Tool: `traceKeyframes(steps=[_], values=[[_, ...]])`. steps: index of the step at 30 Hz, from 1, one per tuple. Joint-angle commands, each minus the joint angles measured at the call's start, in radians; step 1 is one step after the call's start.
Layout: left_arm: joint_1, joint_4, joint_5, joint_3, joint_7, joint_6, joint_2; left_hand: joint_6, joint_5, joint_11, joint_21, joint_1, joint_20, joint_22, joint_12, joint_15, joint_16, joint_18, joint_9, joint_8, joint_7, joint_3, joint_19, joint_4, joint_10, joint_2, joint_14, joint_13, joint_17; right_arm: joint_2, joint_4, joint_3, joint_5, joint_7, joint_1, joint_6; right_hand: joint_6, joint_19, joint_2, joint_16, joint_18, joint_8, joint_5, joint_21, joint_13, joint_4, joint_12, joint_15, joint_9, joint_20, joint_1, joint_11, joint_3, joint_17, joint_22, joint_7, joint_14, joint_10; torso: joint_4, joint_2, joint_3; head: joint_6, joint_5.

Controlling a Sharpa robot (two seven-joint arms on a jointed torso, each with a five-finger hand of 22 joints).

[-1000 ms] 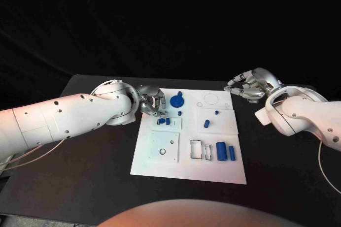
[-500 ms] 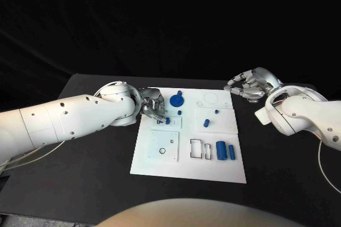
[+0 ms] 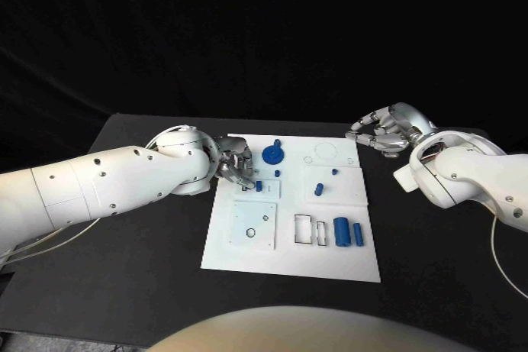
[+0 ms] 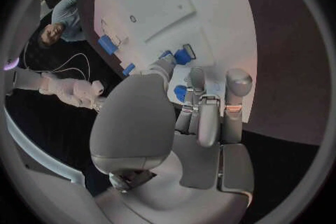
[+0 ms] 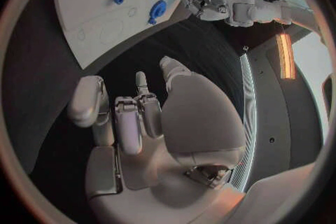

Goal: Assemble the parts on the task board

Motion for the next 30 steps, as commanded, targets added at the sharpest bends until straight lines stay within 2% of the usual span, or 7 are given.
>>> traceKeyframes(steps=[1, 18, 24, 30], values=[[0.0, 0.001, 0.021, 0.001, -0.012, 0.046, 0.001, 0.004, 0.004, -0.002, -0.001, 0.014, -0.002, 0.002, 0.003, 0.001, 0.003, 0.009, -0.004, -0.008, 0.004, -0.003, 0.005, -0.005, -0.004, 0.002, 0.075, -0.003, 0.188, 0.001, 0.0, 0.0, -0.006, 0.0, -0.001, 0.011, -0.008, -0.001, 0.0, -0.006, 0.018, 0.005, -0.001, -0.001, 0.104, -0.002, -0.002, -0.004, 0.001, -0.003, -0.008, -0.003, 0.006, 0.159, 0.001, 0.0, 0.079, 0.001, 0.0008, 0.0, -0.0005, -0.001, -0.001], [0.0, -0.002, 0.039, 0.001, -0.02, 0.054, 0.005, -0.004, -0.009, 0.002, 0.005, 0.02, 0.0, 0.008, 0.005, 0.004, 0.007, 0.007, -0.012, -0.022, 0.009, -0.013, 0.009, 0.0, -0.007, 0.002, 0.078, -0.007, 0.196, 0.001, 0.001, 0.0, -0.006, -0.001, -0.001, 0.011, -0.009, 0.001, 0.002, -0.005, 0.018, 0.007, 0.001, -0.002, 0.106, -0.002, 0.0, -0.004, 0.004, -0.003, -0.008, -0.004, 0.009, 0.161, 0.002, 0.0, 0.08, 0.002, 0.0007, 0.0, -0.0002, -0.002, 0.0], [0.0, -0.013, 0.043, 0.001, -0.028, 0.049, 0.01, 0.007, -0.013, 0.001, 0.008, 0.044, 0.001, 0.012, 0.009, 0.004, 0.009, 0.006, -0.018, -0.028, 0.008, -0.006, 0.012, -0.001, -0.005, 0.025, 0.08, -0.011, 0.2, 0.0, 0.001, 0.0, -0.006, -0.001, -0.001, 0.011, -0.009, 0.001, 0.002, -0.005, 0.018, 0.007, 0.001, -0.002, 0.106, -0.002, 0.0, -0.004, 0.004, -0.003, -0.008, -0.004, 0.009, 0.161, 0.002, 0.0, 0.08, 0.002, -0.0003, 0.0, -0.0005, -0.001, 0.0], [0.0, -0.021, 0.051, 0.001, -0.03, 0.04, 0.013, 0.034, -0.041, -0.004, 0.011, 0.084, -0.002, 0.018, 0.009, 0.0, 0.011, 0.006, -0.029, -0.04, 0.004, 0.021, 0.017, -0.002, -0.003, 0.059, 0.081, -0.022, 0.203, 0.0, 0.001, 0.0, -0.011, -0.001, -0.001, 0.011, -0.009, 0.001, 0.002, -0.005, 0.018, 0.007, 0.001, -0.002, 0.106, -0.002, 0.0, -0.004, 0.004, -0.003, -0.008, -0.004, 0.009, 0.161, 0.002, 0.0, 0.08, 0.002, 0.0007, 0.0, -0.0005, -0.002, -0.001]])
